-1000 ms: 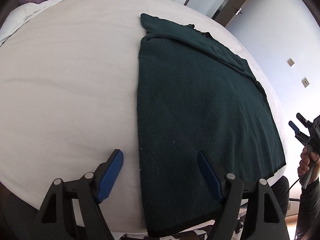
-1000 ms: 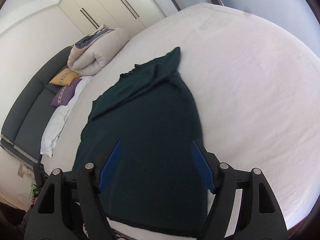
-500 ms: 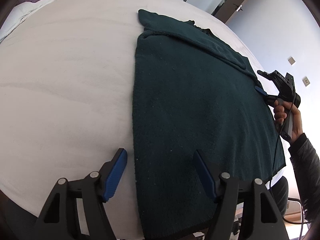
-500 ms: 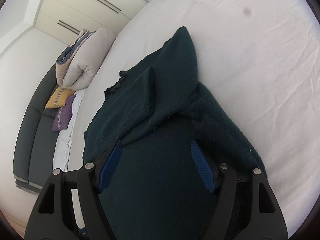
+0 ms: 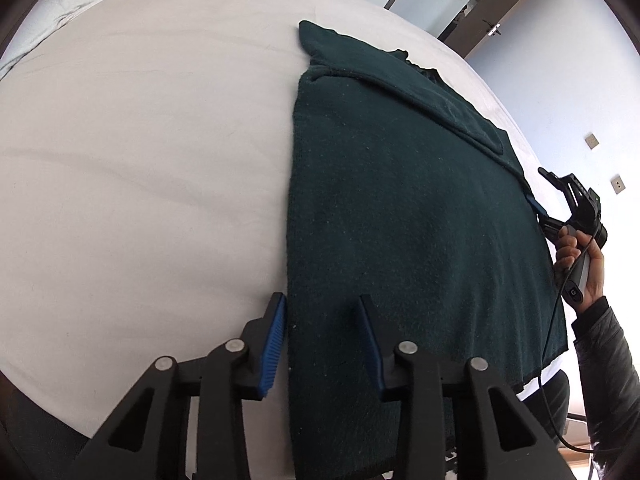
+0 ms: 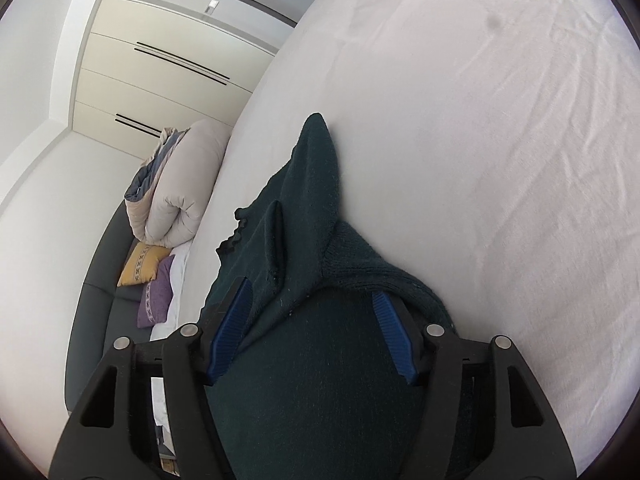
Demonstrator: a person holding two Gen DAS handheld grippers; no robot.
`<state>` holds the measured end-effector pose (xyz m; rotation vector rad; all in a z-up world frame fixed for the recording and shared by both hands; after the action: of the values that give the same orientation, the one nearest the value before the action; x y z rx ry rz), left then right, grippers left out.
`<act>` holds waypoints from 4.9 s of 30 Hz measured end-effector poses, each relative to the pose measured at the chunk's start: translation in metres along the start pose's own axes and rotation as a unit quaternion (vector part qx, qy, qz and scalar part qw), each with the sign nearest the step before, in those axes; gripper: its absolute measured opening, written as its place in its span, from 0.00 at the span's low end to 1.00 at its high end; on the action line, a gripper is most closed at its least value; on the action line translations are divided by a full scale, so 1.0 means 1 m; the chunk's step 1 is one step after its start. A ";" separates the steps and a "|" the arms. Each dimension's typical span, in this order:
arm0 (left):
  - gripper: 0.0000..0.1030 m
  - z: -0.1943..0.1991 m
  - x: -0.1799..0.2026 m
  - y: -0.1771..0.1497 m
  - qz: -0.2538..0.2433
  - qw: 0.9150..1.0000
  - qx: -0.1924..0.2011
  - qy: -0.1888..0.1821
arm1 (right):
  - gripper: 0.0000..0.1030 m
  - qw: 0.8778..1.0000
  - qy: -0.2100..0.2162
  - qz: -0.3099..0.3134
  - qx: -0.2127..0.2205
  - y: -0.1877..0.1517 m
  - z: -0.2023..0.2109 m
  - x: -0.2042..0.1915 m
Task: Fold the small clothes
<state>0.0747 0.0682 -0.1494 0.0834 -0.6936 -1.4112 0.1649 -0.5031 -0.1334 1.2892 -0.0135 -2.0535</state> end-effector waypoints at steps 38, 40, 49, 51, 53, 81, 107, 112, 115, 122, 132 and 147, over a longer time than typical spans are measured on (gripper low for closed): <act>0.08 0.018 -0.021 -0.048 0.108 0.989 -0.055 -0.082 | 0.60 0.986 -0.082 0.139 -0.030 -0.123 0.234 0.060; 0.07 0.018 -0.022 -0.046 0.117 0.987 -0.052 -0.092 | 0.60 0.986 -0.086 0.141 -0.032 -0.124 0.237 0.060; 0.07 0.036 -0.023 -0.024 0.161 0.976 -0.009 -0.150 | 0.60 0.978 -0.121 0.160 -0.047 -0.126 0.259 0.066; 0.07 0.036 -0.020 -0.018 0.160 0.975 -0.003 -0.154 | 0.60 0.976 -0.133 0.161 -0.055 -0.128 0.263 0.071; 0.06 0.036 -0.017 -0.018 0.159 0.975 -0.003 -0.155 | 0.60 0.975 -0.140 0.161 -0.065 -0.130 0.266 0.076; 0.06 0.065 -0.011 -0.003 0.176 0.957 0.027 -0.228 | 0.06 0.980 -0.046 0.139 -0.137 -0.146 0.259 0.024; 0.05 0.010 0.018 0.221 0.198 0.938 0.106 -0.263 | 0.06 0.994 0.030 0.093 -0.039 0.039 0.090 -0.101; 0.05 -0.030 0.019 0.272 0.191 0.946 0.105 -0.239 | 0.06 0.996 0.009 0.083 -0.027 0.082 0.030 -0.097; 0.05 -0.057 0.018 0.295 0.183 0.954 0.098 -0.217 | 0.06 0.997 -0.010 0.080 -0.022 0.104 -0.005 -0.090; 0.06 -0.114 0.001 0.320 0.188 0.964 0.095 -0.164 | 0.06 0.994 -0.054 0.087 -0.023 0.141 -0.078 -0.075; 0.48 -0.136 -0.021 0.309 0.217 0.956 0.122 -0.153 | 0.53 0.993 -0.080 0.083 -0.010 0.139 -0.113 -0.041; 0.56 -0.142 0.073 0.269 -0.016 0.987 0.153 -0.054 | 0.62 0.976 -0.054 0.194 -0.078 0.059 -0.128 -0.100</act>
<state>0.3785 0.0041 -0.1139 0.2611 -1.0006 -1.3379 0.3250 -0.4478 -0.0988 0.9879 -0.1409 -1.7483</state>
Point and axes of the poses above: each gripper's, at about its wrist camera, not at the fingertips, and z roughly against the way its jaws point, x to its right, y to its top, the point moved 7 cm from there along -z, roughly the way its jaws point, and after that the axes turned 5 degrees about x, right-handed, at the moved point
